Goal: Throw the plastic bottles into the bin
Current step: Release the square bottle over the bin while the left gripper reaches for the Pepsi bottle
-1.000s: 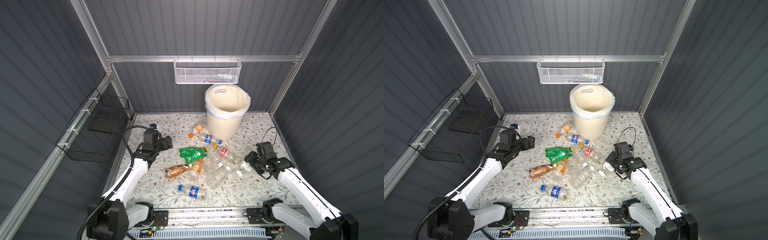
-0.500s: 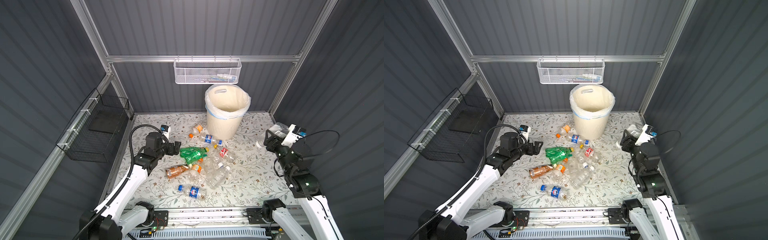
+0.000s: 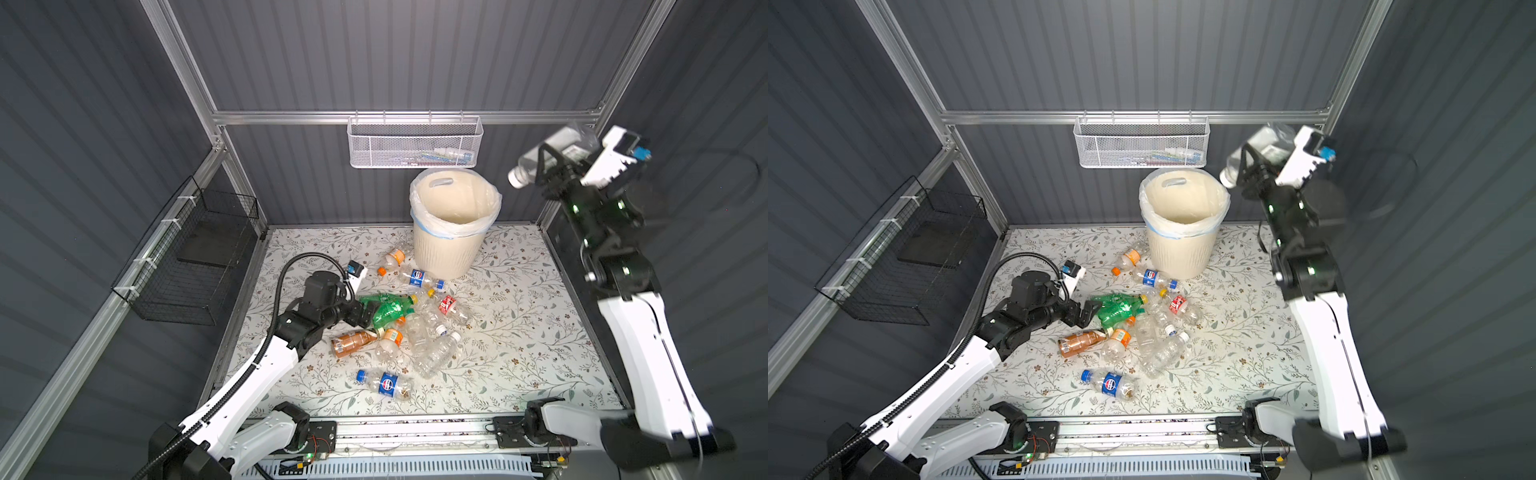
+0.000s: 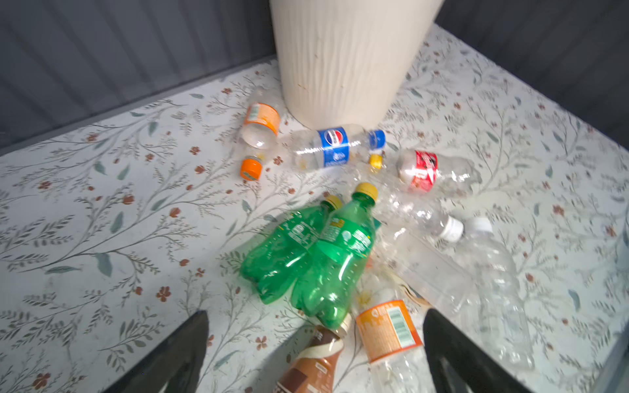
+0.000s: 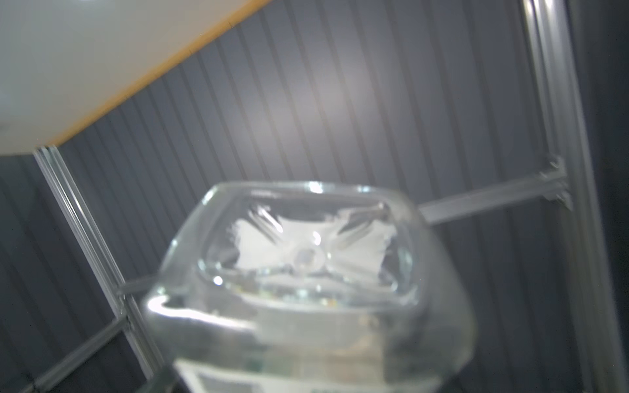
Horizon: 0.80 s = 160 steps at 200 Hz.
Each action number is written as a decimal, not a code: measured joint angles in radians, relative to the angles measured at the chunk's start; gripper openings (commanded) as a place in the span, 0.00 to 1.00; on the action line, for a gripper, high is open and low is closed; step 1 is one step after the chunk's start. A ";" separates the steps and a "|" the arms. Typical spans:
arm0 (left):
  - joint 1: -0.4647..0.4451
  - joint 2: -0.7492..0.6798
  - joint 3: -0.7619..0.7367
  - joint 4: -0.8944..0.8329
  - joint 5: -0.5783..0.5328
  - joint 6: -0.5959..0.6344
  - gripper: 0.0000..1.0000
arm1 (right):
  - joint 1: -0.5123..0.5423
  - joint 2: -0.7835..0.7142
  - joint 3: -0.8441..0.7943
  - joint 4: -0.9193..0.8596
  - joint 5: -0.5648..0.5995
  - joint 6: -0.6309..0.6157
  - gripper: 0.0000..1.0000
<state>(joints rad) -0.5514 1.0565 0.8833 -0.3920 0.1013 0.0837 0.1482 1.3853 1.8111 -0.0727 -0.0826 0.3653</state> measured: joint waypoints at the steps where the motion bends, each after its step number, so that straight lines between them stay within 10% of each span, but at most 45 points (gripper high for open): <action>1: -0.005 0.005 0.003 -0.008 -0.002 0.006 0.99 | 0.000 0.024 0.025 -0.016 -0.009 -0.004 0.98; 44: -0.158 0.049 0.072 -0.186 -0.062 0.143 0.98 | 0.019 0.319 0.164 -0.308 -0.092 -0.024 0.99; 160: -0.412 0.129 0.074 -0.459 -0.163 0.352 0.96 | -0.084 -0.093 -0.289 -0.249 -0.024 0.023 0.99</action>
<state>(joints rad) -0.9638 1.1858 0.9577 -0.8513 -0.0616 0.4355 0.0643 1.2926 1.5219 -0.3214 -0.1062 0.3885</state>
